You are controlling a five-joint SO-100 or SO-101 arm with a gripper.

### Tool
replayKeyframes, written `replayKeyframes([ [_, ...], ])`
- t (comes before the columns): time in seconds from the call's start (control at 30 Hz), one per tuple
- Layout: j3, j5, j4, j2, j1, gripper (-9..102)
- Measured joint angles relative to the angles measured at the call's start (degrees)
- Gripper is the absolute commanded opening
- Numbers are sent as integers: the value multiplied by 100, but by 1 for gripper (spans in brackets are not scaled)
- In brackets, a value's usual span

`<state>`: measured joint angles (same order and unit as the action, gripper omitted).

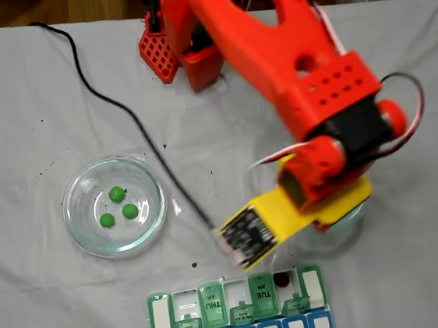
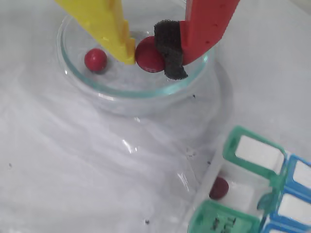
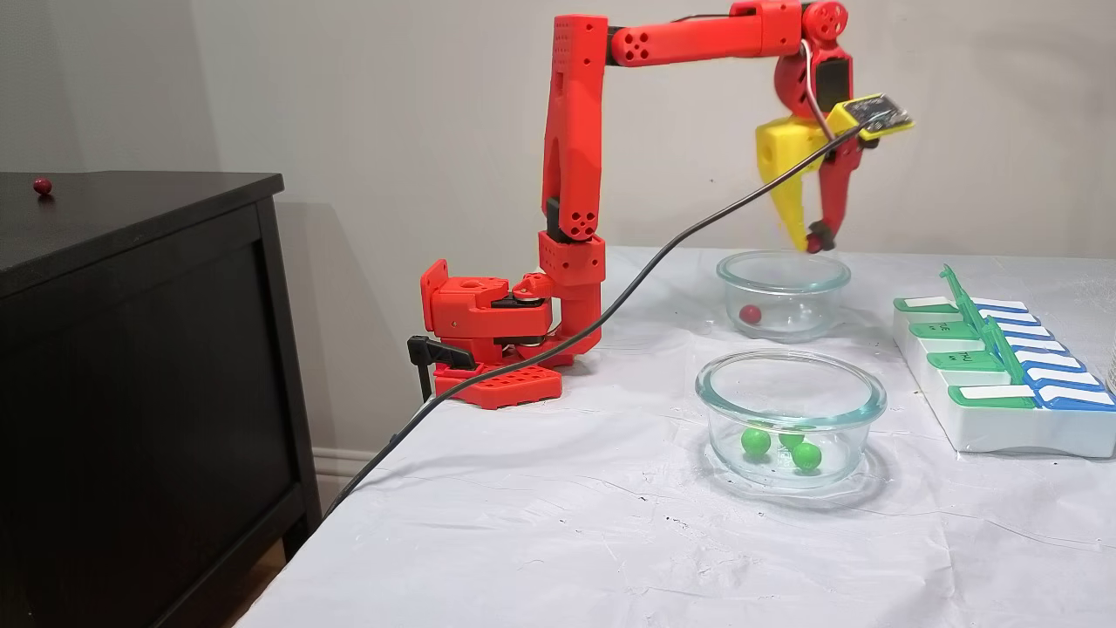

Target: Sort medicines into box.

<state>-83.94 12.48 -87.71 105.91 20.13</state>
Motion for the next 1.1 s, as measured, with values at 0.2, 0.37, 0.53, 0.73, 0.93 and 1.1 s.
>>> replayKeyframes([
  [0.2,0,562,738,0,-844,0],
  [0.37,-396,800,1503,0,-1239,0],
  [0.53,-457,1020,1969,-114,-1424,0],
  [0.73,-246,984,2382,-976,-1635,0],
  [0.93,-35,940,2549,-1213,-1635,0],
  [1.1,281,870,2566,-1494,-1635,0],
])
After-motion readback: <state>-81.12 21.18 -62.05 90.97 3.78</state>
